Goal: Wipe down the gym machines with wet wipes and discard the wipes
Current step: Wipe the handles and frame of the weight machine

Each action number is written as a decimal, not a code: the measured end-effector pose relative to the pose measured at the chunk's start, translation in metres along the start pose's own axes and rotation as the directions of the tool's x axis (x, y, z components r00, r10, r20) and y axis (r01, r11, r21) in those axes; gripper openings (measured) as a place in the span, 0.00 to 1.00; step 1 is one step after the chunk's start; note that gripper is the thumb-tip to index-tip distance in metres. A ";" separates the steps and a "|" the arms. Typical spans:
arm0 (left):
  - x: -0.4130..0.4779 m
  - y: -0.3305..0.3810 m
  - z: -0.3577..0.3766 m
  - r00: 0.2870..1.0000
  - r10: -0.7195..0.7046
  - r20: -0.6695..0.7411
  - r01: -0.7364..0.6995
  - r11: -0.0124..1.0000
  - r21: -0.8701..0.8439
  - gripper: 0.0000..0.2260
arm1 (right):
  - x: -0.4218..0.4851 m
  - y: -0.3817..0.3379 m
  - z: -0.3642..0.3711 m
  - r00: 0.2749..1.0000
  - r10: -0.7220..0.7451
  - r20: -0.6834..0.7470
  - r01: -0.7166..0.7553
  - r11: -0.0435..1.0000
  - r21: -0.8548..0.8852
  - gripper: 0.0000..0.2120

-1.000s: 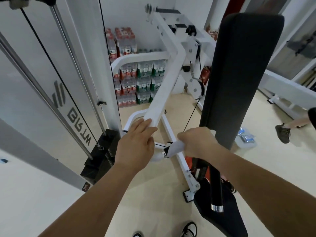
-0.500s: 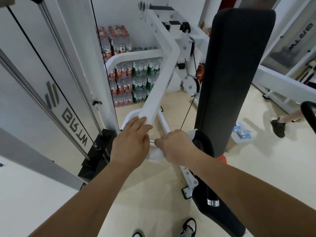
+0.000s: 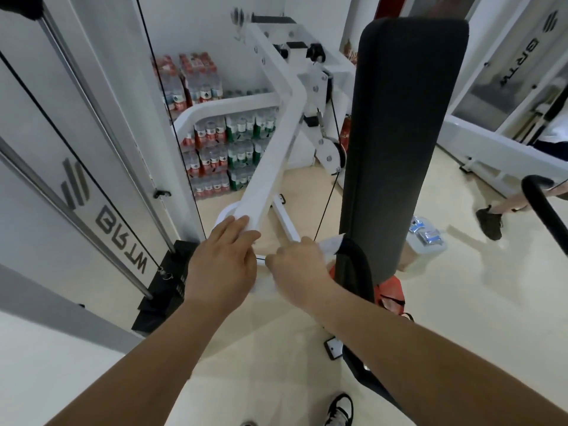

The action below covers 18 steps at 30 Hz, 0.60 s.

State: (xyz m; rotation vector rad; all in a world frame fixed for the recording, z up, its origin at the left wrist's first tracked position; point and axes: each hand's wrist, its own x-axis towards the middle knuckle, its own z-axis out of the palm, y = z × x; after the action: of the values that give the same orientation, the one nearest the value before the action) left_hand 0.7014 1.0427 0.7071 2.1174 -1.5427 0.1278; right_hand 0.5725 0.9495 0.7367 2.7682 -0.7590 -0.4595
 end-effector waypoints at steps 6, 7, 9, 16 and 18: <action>0.002 0.001 -0.002 0.992 0.089 0.085 -0.108 0.964 0.243 0.14 | -0.007 0.033 0.007 0.996 -0.070 -0.061 0.076 0.992 0.100 0.10; 0.005 0.004 -0.001 0.987 0.102 0.127 -0.138 0.938 0.318 0.14 | -0.011 0.053 0.008 1.000 0.021 -0.021 -0.018 0.989 0.143 0.11; 0.012 0.011 -0.001 0.968 0.127 0.215 -0.209 0.882 0.422 0.14 | -0.022 0.085 0.015 0.970 0.231 0.068 -0.241 0.921 0.307 0.10; 0.026 0.006 0.021 0.930 0.269 0.249 -0.335 0.899 0.281 0.22 | -0.028 0.078 0.028 0.886 0.449 0.116 -0.454 0.788 0.416 0.13; 0.028 0.002 0.025 0.932 0.262 0.252 -0.319 0.922 0.220 0.23 | -0.016 0.070 0.022 0.889 0.442 0.121 -0.455 0.817 0.356 0.14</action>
State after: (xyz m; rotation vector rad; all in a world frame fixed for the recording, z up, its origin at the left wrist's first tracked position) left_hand 0.7041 1.0067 0.6969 2.1362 -2.0708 0.2170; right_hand 0.5195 0.8966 0.7415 2.7653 -1.6128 -0.2832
